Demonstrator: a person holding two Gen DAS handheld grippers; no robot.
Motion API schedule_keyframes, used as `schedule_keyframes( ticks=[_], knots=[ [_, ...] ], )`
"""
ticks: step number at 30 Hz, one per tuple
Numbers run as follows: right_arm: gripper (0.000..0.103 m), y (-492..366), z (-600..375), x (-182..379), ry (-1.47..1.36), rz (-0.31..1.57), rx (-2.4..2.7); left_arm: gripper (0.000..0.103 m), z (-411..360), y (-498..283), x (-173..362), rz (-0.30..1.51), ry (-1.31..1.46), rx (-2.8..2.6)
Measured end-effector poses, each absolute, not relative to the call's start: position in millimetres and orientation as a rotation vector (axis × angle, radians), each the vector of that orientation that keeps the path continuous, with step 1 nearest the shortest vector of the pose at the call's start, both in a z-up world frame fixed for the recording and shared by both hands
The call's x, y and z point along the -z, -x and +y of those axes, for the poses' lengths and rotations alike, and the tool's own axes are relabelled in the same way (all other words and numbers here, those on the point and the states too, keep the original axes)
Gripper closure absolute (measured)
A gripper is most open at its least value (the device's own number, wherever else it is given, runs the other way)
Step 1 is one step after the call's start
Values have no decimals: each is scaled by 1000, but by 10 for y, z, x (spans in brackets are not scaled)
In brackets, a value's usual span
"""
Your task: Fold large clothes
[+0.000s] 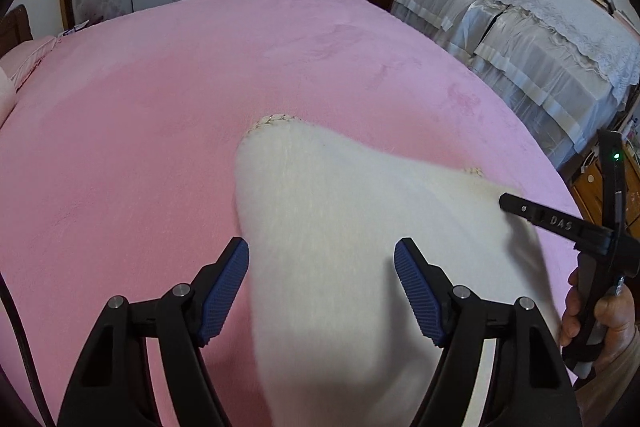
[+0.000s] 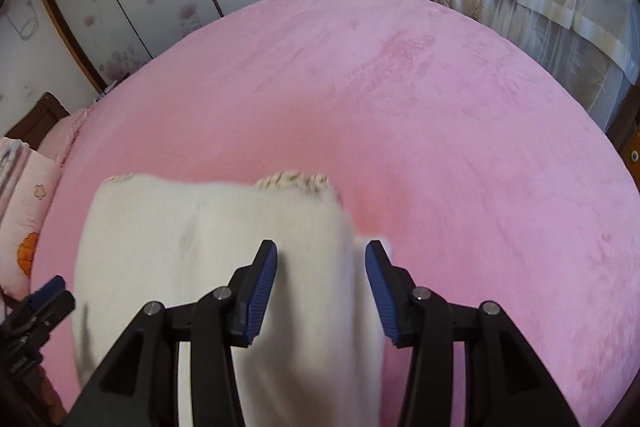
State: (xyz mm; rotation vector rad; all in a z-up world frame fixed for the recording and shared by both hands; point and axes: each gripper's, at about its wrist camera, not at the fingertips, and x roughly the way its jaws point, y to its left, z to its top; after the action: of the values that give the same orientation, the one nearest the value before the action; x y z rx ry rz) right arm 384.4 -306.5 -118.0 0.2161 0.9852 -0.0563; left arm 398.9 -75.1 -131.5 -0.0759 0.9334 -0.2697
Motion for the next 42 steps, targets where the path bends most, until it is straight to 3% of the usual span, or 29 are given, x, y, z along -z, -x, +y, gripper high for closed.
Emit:
schedule_keyframes(
  ticks=[4, 9, 23, 34, 42],
  knots=[
    [58, -3955, -3209, 1471, -219, 1047, 122, 31, -817, -4217, 1603, 1022, 104, 254],
    [57, -3884, -3380, 1493, -317, 1038, 93, 29, -831, -4200, 1662, 1005, 113, 247],
    [54, -2756, -2722, 691, -119, 855, -78, 29, -918, -3205, 1155, 954, 63, 276],
    [54, -2490, -2486, 1156, 41, 921, -47, 27, -983, -2875, 1477, 967, 47, 196],
    [49, -2487, -2757, 1279, -73, 976, -62, 20, -930, -2863, 1627, 989, 85, 181]
  ],
)
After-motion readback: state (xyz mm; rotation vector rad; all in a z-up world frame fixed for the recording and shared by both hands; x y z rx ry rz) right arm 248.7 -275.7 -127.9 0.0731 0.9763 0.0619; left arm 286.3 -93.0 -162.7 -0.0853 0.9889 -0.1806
